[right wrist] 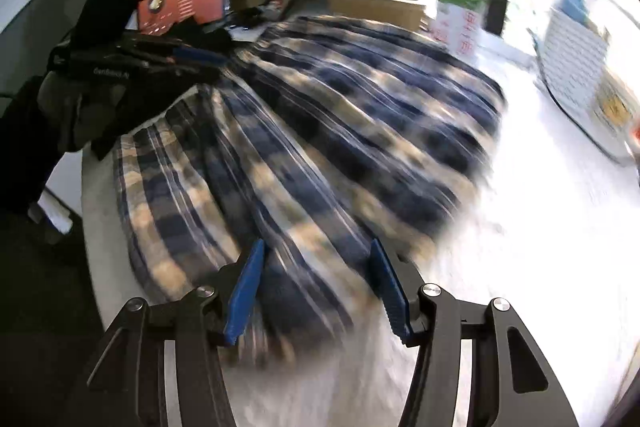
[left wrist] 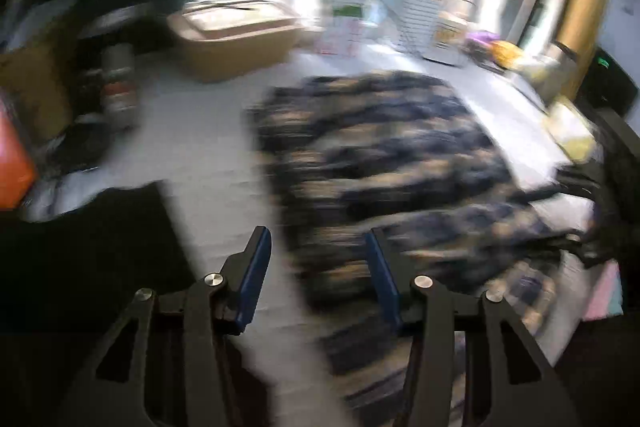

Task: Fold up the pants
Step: 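Grasp the plaid pants edge with the left gripper while the right gripper grasps the fabric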

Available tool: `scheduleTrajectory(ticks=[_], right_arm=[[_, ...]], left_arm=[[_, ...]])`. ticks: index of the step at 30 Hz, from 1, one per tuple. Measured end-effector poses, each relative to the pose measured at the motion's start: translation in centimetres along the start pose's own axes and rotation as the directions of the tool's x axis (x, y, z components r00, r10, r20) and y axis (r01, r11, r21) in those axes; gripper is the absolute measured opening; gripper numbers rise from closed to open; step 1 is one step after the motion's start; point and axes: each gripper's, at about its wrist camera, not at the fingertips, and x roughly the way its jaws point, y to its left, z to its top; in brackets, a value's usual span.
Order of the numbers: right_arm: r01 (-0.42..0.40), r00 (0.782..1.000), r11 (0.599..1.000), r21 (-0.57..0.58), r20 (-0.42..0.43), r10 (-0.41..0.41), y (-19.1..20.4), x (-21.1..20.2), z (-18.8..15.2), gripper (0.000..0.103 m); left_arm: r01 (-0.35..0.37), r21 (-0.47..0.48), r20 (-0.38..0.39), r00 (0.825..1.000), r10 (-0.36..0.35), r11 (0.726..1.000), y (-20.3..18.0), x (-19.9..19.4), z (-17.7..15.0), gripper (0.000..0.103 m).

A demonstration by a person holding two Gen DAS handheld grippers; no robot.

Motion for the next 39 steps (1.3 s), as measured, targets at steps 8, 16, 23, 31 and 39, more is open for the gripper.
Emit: scheduleTrajectory(ticks=[8,16,23,31,39], right_arm=[[0.133,0.986,0.988,0.078,0.09,-0.14,-3.1,-4.1,1.2,0.062],[0.146,0.972,0.956,0.253,0.144,-0.187,-8.7,-0.7,5.5,0.071],[0.093,0.983,0.932,0.351,0.117,-0.143,-12.0,3.2,6.7,0.071],[0.093,0.986,0.95,0.298,0.106,-0.13,-11.5,4.8,8.3,0.071],[0.139,0.985,0.971,0.197,0.074,-0.156,-9.5,6.3,9.6,0.071]], left_arm=[[0.069,-0.124,0.073,0.996,-0.06,0.99,3.6,1.2,3.8,0.05],[0.076,-0.081,-0.023,0.997,-0.078,0.994,3.0,6.7,7.2,0.052],[0.049,-0.067,-0.059,0.997,-0.052,0.997,3.8,9.6,8.0,0.071],[0.064,-0.015,-0.041,0.997,-0.065,0.998,3.0,9.9,8.2,0.061],[0.115,-0.016,-0.016,0.993,-0.115,0.993,2.0,10.0,7.7,0.033]])
